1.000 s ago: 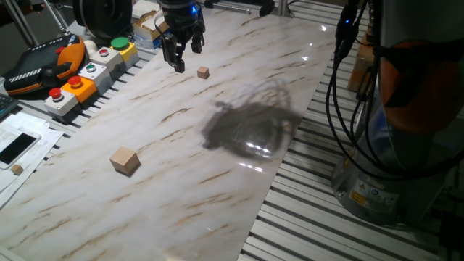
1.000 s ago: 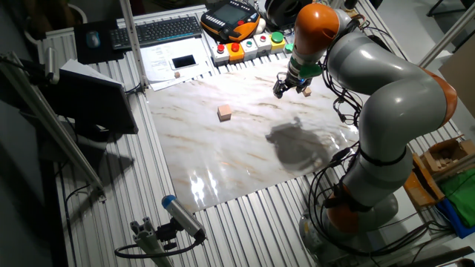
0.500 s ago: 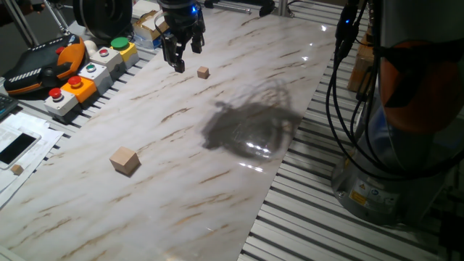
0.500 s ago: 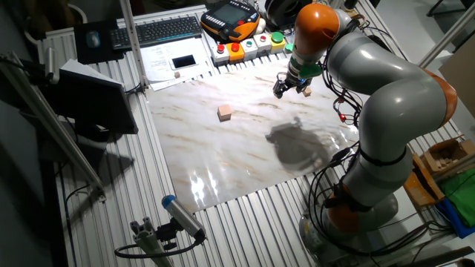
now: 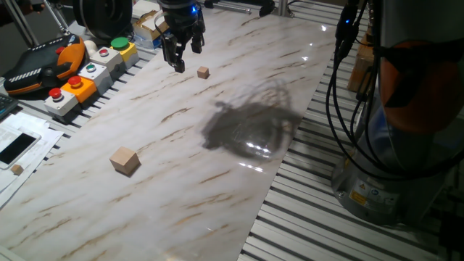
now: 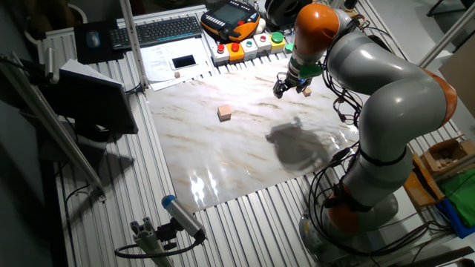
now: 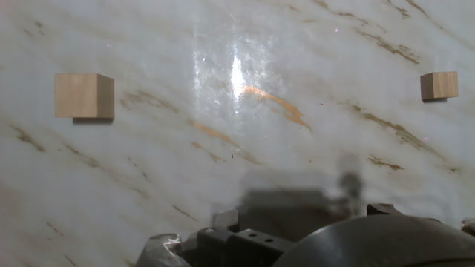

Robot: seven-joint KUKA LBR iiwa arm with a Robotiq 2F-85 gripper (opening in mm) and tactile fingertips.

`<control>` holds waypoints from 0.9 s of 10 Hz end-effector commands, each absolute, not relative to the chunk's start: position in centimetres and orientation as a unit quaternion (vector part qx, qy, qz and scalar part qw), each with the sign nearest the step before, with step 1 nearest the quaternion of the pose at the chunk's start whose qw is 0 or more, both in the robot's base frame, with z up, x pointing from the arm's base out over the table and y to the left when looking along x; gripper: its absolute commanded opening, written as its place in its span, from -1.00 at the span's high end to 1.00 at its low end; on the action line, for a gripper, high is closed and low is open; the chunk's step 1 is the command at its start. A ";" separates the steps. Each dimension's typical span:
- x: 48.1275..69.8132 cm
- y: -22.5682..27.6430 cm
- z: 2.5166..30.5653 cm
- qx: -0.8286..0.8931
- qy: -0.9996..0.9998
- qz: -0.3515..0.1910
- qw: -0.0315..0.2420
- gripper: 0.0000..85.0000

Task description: Pick up the small block on the left and move it to the right

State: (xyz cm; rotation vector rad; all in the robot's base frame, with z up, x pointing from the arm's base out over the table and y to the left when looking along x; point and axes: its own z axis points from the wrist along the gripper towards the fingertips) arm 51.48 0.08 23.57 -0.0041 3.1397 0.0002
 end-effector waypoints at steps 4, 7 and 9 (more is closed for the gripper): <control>51.5 0.1 23.9 0.052 0.998 -0.020 0.019 0.98; 51.7 -0.1 23.6 0.051 0.998 -0.017 0.020 0.98; 51.9 -0.5 23.3 0.049 0.998 -0.017 0.019 0.98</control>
